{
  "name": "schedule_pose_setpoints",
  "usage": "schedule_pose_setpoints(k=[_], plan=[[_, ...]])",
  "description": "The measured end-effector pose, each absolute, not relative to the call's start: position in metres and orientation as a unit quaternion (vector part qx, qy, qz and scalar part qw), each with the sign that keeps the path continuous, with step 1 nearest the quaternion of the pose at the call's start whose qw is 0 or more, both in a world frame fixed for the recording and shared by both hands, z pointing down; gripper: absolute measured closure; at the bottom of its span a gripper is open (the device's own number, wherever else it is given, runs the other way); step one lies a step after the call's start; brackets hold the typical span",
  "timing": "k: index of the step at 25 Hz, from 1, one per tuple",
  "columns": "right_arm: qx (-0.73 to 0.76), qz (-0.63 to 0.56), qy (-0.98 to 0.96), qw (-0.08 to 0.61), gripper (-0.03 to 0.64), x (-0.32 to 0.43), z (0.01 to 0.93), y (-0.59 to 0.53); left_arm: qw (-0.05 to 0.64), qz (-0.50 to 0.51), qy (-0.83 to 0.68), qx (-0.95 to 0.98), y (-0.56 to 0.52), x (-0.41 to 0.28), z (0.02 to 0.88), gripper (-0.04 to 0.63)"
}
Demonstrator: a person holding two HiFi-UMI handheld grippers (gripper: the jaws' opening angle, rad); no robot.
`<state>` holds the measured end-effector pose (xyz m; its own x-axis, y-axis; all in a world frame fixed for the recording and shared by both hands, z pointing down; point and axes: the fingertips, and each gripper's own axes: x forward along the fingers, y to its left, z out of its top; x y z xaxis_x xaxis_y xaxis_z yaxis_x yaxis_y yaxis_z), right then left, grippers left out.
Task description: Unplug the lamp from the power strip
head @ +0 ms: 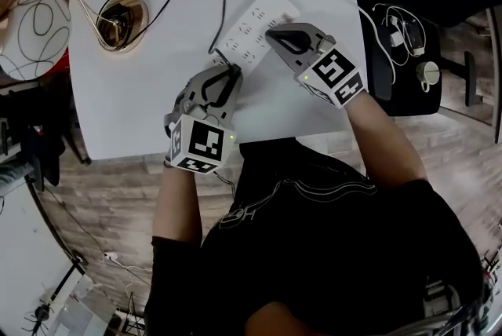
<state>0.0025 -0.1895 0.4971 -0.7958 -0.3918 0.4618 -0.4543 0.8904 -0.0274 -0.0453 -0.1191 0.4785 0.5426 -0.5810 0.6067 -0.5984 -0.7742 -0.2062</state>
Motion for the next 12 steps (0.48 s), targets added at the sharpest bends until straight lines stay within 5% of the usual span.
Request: schedule_pose_setpoints(k=[8, 12], plan=[[0.224, 0.081, -0.945, 0.222, 0.621, 0.0024, 0.4959, -0.1904, 0.220, 0.191, -0.352, 0.889, -0.1249, -0.0527, 0.4746, 0.551], [0.224, 0.071, -0.945, 0.228, 0.620, 0.0023, 0.4964, -0.1899, 0.174, 0.219, -0.359, 0.890, -0.1248, -0.0518, 0.4758, 0.551]])
